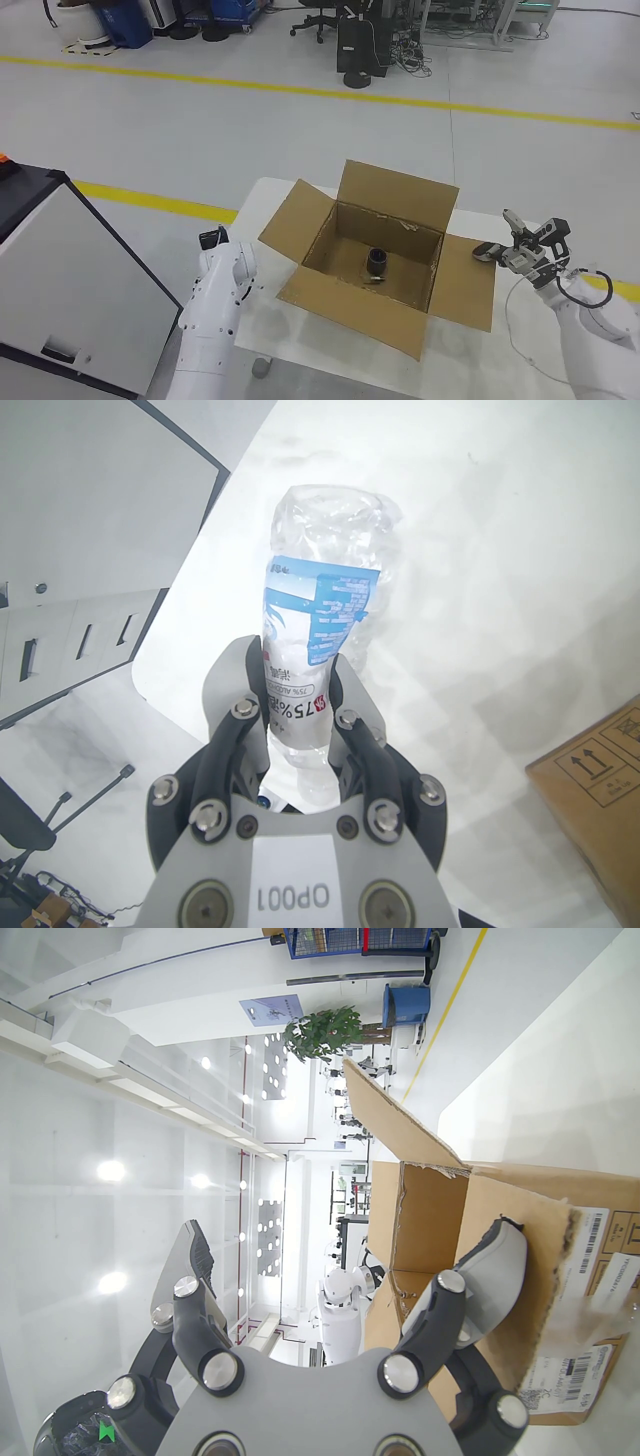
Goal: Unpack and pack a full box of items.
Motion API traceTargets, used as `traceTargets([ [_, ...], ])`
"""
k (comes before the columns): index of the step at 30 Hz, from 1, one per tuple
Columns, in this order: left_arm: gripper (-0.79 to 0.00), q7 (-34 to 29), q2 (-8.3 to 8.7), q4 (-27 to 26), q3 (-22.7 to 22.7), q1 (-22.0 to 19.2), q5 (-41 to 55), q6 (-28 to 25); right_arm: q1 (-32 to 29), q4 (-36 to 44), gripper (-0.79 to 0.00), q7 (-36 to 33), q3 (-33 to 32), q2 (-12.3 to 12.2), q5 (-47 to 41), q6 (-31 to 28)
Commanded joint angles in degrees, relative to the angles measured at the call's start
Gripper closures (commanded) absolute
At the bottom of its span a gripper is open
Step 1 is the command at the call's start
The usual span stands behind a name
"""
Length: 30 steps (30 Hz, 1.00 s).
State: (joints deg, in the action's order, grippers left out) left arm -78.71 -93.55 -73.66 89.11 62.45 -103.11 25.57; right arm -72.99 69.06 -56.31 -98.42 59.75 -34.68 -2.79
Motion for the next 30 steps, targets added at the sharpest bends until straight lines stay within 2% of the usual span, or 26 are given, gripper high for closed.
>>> traceTargets([
  [1,-0.154,-0.16,-0.17,0.66,0.10,-0.30,-0.26,-0.16,0.00,0.00,-0.785,0.00,0.00,0.00,0.00,0.00],
  [3,-0.302,-0.34,-0.33,1.03,0.23,-0.44,-0.28,-0.34,0.00,0.00,-0.785,0.00,0.00,0.00,0.00,0.00],
  [5,-0.419,-0.46,-0.50,0.96,0.15,-0.49,-0.62,-0.46,0.00,0.00,-0.785,0.00,0.00,0.00,0.00,0.00],
  [6,-0.449,-0.53,-0.61,0.74,0.17,-0.47,-0.56,-0.53,0.00,0.00,-0.785,0.00,0.00,0.00,0.00,0.00],
  [7,-0.520,-0.59,-0.71,0.45,0.19,-0.47,-0.55,-0.60,0.00,0.00,-0.785,0.00,0.00,0.00,0.00,0.00],
  [9,-0.613,-0.66,-0.90,-0.35,0.14,-0.30,-0.72,-0.66,0.00,0.00,-0.785,0.00,0.00,0.00,0.00,0.00],
  [13,-0.730,-1.19,-1.24,-1.56,0.25,-0.02,-1.32,-1.20,0.00,0.00,-0.785,0.00,0.00,0.00,0.00,0.00],
  [16,-0.736,-1.52,-1.52,-2.72,0.30,0.26,-1.73,-1.52,0.00,0.00,-0.785,0.00,0.00,0.00,0.00,0.00],
  [19,-0.690,-1.69,-1.80,-3.38,0.45,0.50,-2.09,-1.69,0.00,0.00,-0.785,0.00,0.00,0.00,0.00,0.00],
  [23,-0.736,-1.89,-2.11,-3.79,0.79,0.63,-2.36,-1.89,0.00,0.00,-0.785,0.00,0.00,0.00,0.00,0.00],
  [24,-0.779,-1.99,-2.18,-3.94,0.86,0.60,-2.48,-1.99,0.00,0.00,-0.785,0.00,0.00,0.00,0.00,0.00],
  [30,-0.785,-2.86,-2.69,-5.77,1.42,1.09,-3.62,-2.86,0.00,0.00,-0.785,0.00,0.00,0.00,0.00,0.00],
])
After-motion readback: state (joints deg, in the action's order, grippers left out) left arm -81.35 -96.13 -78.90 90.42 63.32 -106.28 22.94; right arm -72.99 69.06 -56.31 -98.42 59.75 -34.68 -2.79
